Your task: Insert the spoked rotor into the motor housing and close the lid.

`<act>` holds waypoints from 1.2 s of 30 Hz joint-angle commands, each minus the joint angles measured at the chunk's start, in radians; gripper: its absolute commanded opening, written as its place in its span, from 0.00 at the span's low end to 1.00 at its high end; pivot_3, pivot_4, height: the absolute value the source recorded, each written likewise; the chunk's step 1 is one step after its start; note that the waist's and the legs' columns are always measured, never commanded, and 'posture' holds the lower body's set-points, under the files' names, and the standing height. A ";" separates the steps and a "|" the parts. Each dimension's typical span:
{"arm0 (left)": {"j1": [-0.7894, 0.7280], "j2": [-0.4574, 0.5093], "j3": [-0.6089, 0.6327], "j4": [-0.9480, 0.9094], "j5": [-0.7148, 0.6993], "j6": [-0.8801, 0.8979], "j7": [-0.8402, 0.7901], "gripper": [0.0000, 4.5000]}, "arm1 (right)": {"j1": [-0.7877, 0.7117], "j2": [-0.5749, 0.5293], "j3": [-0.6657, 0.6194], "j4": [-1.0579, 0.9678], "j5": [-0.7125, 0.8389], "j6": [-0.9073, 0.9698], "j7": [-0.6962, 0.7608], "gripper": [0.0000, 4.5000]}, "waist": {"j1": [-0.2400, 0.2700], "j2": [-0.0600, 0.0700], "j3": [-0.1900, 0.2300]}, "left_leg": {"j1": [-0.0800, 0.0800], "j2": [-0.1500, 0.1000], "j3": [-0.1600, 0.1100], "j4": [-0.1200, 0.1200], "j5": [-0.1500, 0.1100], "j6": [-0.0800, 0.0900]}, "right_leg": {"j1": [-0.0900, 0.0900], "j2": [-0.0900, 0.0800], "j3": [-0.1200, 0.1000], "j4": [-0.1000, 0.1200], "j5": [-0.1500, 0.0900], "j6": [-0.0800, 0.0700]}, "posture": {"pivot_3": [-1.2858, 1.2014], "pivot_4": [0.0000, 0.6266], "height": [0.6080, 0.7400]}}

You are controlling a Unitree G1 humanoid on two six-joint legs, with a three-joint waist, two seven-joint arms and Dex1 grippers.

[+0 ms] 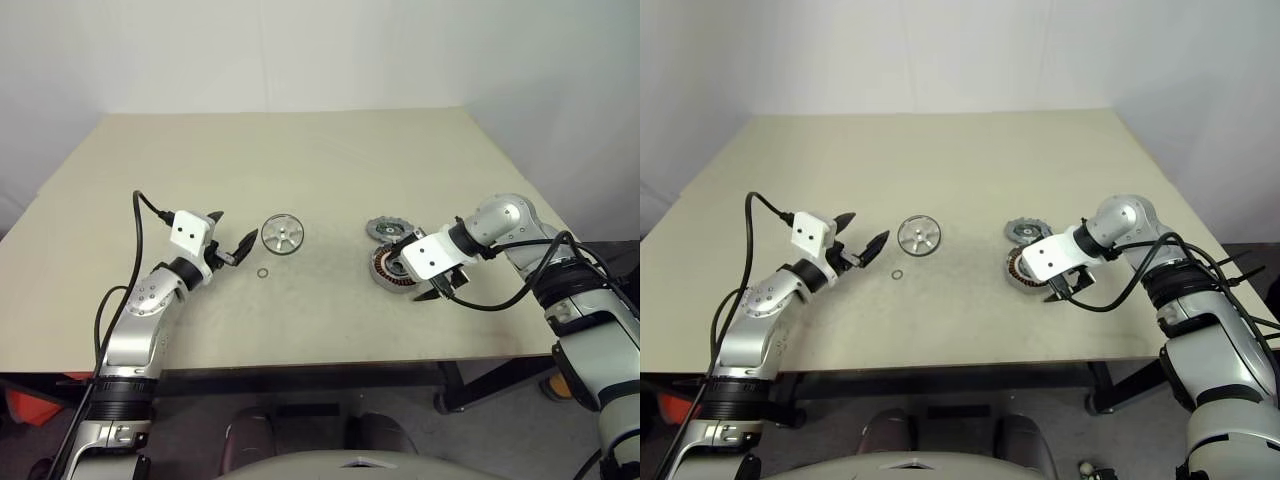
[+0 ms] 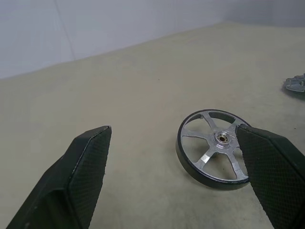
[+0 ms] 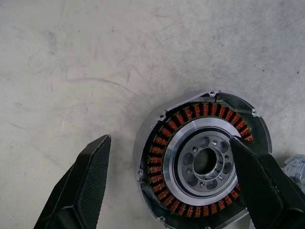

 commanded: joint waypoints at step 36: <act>-0.007 0.008 0.015 -0.044 0.010 -0.015 0.010 0.98 | -0.020 0.031 0.030 0.152 -0.104 -0.065 -0.053 0.71 | -0.001 -0.004 -0.003 | 0.008 0.001 0.000 0.001 0.000 0.000 | 0.008 0.000 -0.001 0.000 0.000 0.000 | 0.52 0.00 1.00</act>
